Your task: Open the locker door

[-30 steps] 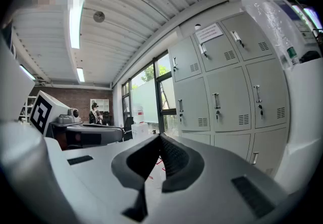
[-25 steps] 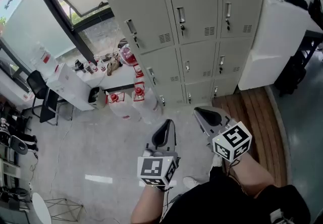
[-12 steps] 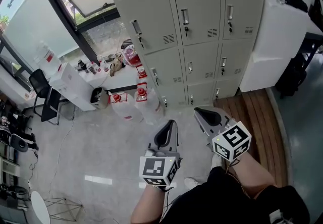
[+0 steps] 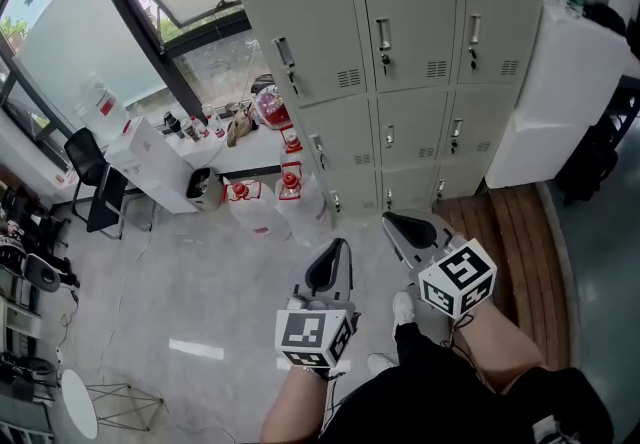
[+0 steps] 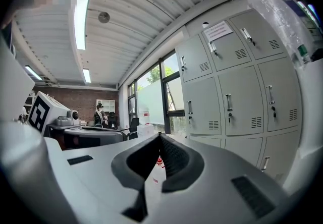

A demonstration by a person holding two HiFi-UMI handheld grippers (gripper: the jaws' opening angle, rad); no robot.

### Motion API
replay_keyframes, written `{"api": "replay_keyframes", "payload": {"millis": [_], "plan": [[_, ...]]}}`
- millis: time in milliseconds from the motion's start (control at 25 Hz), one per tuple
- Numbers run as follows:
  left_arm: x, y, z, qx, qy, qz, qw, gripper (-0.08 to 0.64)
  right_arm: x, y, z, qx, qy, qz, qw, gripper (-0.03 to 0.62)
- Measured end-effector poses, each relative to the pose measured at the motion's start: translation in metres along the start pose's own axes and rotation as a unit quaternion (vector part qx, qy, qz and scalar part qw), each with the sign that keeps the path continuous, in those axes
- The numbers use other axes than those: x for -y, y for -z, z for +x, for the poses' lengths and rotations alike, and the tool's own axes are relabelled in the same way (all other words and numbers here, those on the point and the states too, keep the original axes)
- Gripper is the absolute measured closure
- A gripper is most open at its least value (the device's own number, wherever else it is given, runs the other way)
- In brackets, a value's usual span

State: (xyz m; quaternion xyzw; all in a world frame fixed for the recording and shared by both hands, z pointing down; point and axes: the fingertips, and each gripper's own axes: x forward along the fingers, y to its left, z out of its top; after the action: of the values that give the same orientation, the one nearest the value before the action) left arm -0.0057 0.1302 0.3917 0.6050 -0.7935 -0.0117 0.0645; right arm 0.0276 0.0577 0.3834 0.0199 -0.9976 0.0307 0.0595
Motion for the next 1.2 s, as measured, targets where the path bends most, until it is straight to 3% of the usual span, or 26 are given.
{"api": "replay_keyframes", "payload": {"millis": [400, 720, 1200], "plan": [[-0.037, -0.004, 0.032, -0.005, -0.021, 0.004, 0.9998, 0.537, 0.029, -0.003, 0.048, -0.002, -0.015, 0.008, 1.0, 0.538], [-0.057, -0.003, 0.076, -0.022, -0.018, -0.005, 0.9996, 0.537, 0.062, -0.008, 0.087, -0.006, -0.018, 0.009, 1.0, 0.538], [-0.084, -0.02, 0.163, -0.008, -0.008, 0.004, 0.9999, 0.537, 0.137, -0.021, 0.139, -0.006, -0.007, 0.009, 1.0, 0.538]]}}
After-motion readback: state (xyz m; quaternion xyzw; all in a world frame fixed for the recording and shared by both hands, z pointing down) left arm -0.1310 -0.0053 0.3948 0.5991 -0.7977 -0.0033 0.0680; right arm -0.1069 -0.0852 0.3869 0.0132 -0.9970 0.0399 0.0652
